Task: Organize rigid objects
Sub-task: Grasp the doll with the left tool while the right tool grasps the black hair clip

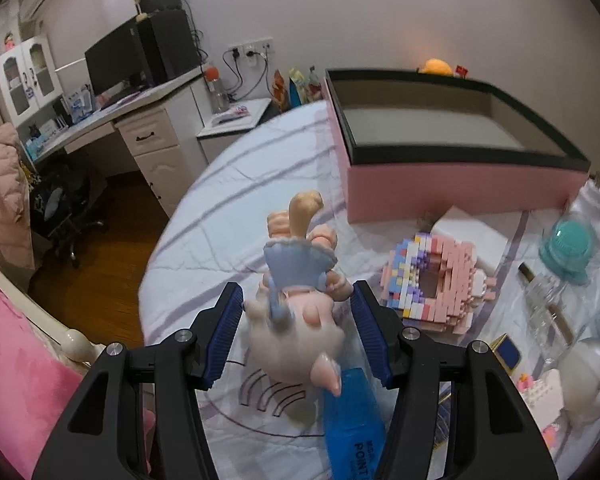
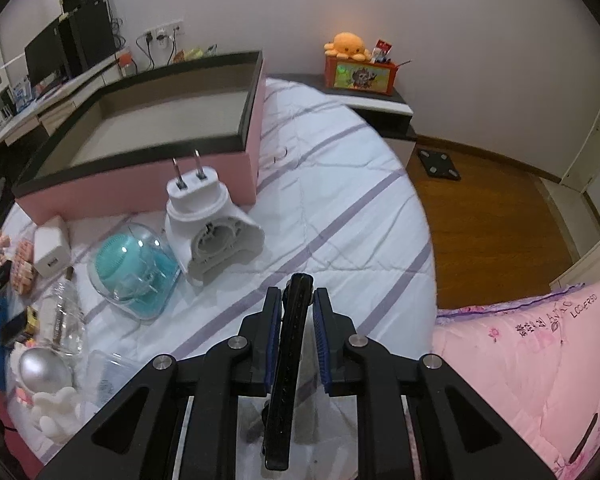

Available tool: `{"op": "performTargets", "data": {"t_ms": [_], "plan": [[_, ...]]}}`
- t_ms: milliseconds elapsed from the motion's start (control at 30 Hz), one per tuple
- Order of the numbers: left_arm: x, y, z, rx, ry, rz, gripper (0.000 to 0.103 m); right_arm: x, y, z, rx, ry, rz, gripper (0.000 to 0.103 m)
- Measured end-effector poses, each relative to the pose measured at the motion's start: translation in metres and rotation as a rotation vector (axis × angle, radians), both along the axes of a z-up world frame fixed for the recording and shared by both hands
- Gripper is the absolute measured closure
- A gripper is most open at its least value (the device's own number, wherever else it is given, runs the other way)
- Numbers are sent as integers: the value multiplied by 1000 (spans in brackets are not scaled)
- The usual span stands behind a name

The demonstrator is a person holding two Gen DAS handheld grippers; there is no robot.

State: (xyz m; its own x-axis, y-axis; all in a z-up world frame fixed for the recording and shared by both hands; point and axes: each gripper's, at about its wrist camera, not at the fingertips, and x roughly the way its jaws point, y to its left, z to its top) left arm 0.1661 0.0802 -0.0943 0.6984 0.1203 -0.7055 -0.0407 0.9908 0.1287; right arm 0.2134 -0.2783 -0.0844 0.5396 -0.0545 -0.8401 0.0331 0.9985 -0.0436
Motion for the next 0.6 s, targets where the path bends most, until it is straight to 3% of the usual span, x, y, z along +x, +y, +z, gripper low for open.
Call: {"op": "performTargets", "data": {"t_ms": [133,467,600], "plan": [[-11,2,22,16,-72,15,46,-9,3,20,-7,-55,4,87],[-50,-4,76,-31,-228,1,47,-43,20,83,3,-241,56,87],[-74,-14,98,4,-316,-14,47,-61,27,104,9,-315,75,87]]}}
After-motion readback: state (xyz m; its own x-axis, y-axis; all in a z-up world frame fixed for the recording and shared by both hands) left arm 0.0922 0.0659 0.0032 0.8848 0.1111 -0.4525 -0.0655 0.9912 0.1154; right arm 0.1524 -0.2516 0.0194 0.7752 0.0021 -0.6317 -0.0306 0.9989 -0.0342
